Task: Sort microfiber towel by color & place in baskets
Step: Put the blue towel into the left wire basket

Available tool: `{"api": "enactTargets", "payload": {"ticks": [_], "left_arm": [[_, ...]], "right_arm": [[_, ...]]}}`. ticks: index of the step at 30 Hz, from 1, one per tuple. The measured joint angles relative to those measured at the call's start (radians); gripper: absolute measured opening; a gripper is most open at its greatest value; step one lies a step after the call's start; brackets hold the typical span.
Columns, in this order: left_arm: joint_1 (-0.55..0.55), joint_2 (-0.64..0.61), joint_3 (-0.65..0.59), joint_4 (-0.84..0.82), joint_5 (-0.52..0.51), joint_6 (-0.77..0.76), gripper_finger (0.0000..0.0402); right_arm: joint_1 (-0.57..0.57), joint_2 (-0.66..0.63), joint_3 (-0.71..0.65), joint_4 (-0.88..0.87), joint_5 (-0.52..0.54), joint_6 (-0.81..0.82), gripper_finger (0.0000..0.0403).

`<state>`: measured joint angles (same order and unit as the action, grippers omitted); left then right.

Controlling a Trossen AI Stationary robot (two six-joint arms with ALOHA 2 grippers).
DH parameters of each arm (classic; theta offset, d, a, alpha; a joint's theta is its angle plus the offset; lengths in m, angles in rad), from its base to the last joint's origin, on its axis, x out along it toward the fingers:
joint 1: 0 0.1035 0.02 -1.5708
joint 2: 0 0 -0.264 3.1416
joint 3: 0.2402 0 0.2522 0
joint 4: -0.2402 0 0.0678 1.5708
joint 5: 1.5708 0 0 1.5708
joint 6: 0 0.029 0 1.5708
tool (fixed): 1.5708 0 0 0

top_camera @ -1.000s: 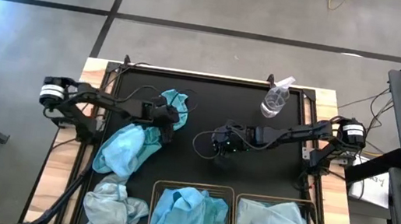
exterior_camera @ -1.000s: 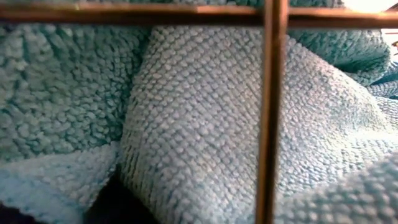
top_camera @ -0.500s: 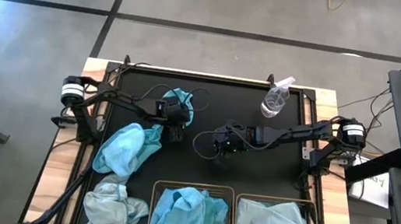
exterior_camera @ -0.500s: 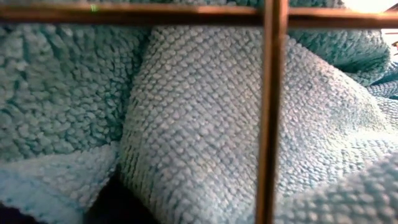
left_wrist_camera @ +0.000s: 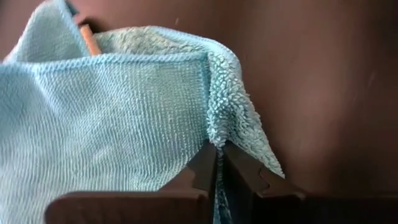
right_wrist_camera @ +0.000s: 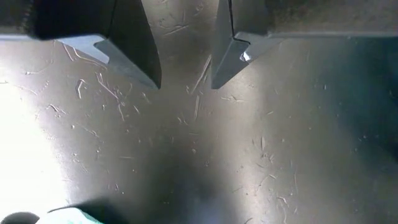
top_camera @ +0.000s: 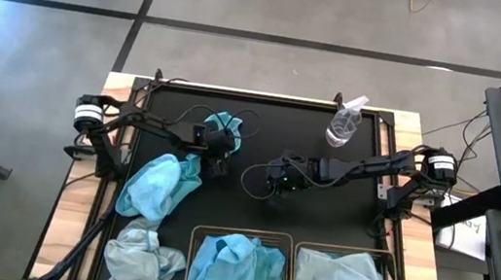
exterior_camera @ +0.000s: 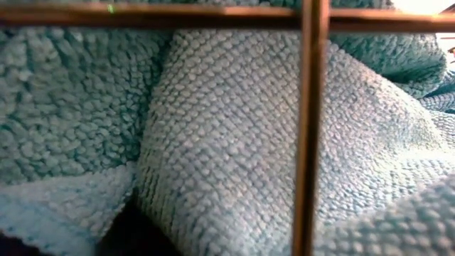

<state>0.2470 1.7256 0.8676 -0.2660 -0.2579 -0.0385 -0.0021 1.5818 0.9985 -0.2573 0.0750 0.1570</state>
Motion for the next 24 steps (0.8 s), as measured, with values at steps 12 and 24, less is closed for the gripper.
{"api": "enactTargets", "payload": {"ticks": [12, 24], "left_arm": [[-0.041, -0.057, 0.243, -0.344, 0.009, -0.076, 0.0], [-0.145, -0.068, 0.645, -0.642, 0.067, -0.098, 0.0]], "right_arm": [[0.0, 0.0, 0.0, 0.001, 0.001, 0.0, 0.0134], [0.0, 0.0, 0.0, 0.0, 0.003, 0.0, 0.0134]]}}
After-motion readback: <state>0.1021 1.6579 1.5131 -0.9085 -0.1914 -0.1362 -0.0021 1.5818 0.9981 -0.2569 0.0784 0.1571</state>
